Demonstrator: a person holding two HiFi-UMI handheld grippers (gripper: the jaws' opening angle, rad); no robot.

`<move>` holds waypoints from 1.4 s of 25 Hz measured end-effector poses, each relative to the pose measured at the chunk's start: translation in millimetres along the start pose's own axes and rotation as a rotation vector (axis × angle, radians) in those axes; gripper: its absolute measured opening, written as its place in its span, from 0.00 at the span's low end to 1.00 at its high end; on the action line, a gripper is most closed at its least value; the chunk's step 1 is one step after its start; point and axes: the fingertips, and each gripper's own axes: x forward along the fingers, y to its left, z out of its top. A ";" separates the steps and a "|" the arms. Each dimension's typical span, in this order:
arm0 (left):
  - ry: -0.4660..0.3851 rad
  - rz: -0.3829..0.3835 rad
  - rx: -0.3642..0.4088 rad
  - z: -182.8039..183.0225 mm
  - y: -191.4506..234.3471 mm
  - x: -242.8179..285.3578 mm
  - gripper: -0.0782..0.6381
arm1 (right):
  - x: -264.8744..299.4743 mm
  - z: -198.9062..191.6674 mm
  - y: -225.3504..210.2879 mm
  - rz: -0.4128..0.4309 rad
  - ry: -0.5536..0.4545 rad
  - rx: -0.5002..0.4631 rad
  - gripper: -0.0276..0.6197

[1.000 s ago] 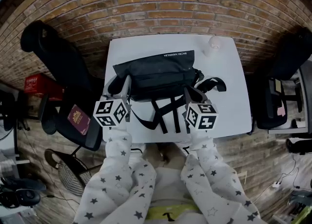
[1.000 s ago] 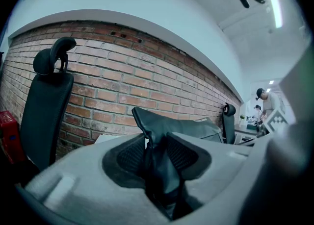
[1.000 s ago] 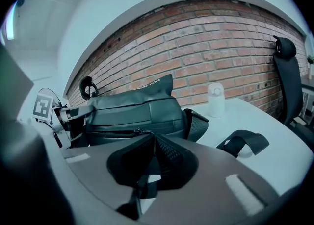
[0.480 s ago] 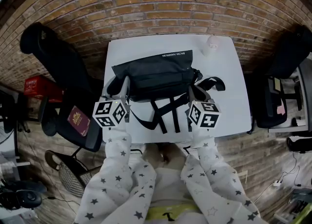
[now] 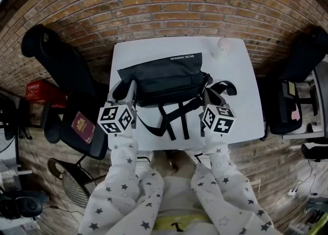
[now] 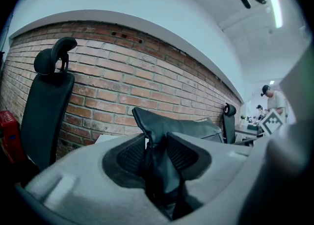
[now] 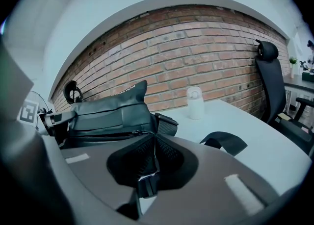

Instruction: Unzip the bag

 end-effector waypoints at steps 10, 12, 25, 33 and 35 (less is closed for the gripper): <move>-0.002 0.007 -0.006 1.2 1.7 -0.7 0.30 | 0.7 1.0 -2.9 -0.002 -0.005 0.005 0.08; 0.002 0.000 -0.021 0.9 2.1 -1.3 0.31 | 1.9 -2.4 -1.1 0.019 0.005 0.003 0.08; 0.003 0.026 0.013 9.1 1.1 -38.8 0.28 | -11.8 18.7 17.0 0.185 -0.089 -0.079 0.19; 0.059 -0.013 0.035 -1.0 -22.5 -60.8 0.11 | -31.9 46.4 47.2 0.308 -0.138 -0.110 0.05; 0.077 -0.022 0.041 -2.7 -25.5 -64.1 0.11 | -38.3 52.8 54.9 0.333 -0.154 -0.120 0.05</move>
